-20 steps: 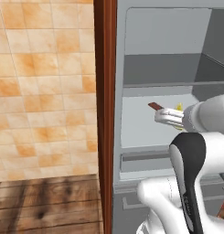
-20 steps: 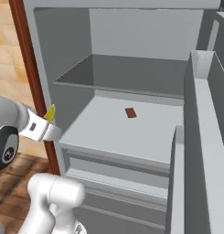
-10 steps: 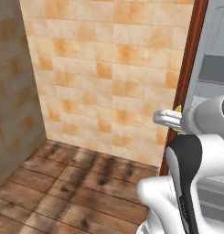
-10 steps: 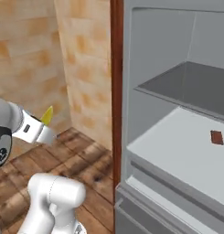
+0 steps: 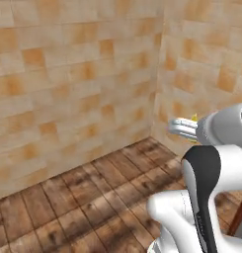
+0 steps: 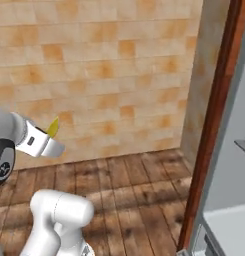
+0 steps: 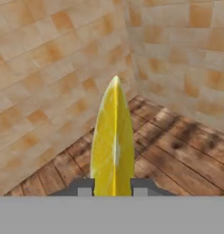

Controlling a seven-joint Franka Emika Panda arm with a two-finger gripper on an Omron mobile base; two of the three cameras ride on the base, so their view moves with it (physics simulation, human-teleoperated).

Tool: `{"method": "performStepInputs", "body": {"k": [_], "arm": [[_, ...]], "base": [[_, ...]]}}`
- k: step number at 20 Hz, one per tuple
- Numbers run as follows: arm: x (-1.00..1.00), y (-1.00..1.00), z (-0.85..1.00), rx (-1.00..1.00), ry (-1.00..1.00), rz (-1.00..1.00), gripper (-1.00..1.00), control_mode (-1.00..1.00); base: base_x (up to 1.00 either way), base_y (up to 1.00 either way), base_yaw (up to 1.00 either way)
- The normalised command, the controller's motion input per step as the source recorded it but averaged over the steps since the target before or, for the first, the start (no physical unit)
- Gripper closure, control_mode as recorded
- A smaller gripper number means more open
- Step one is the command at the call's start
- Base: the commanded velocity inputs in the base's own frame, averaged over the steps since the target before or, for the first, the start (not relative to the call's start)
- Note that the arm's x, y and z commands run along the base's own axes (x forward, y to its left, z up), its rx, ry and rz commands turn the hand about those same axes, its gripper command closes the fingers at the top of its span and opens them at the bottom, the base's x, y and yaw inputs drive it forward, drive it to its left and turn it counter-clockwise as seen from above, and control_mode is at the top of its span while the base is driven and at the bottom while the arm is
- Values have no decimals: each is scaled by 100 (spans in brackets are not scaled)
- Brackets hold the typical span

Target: Take the lemon wedge from the fridge and place it on the plate with fish on the dining counter.

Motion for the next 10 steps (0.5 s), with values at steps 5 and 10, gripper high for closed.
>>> {"method": "performStepInputs", "body": {"k": [5, 10], "arm": [[0, 0, 0, 0, 0, 0, 100, 100], [0, 0, 0, 0, 0, 0, 100, 100]], "base": [[50, 43, 73], [86, 28, 65]]}}
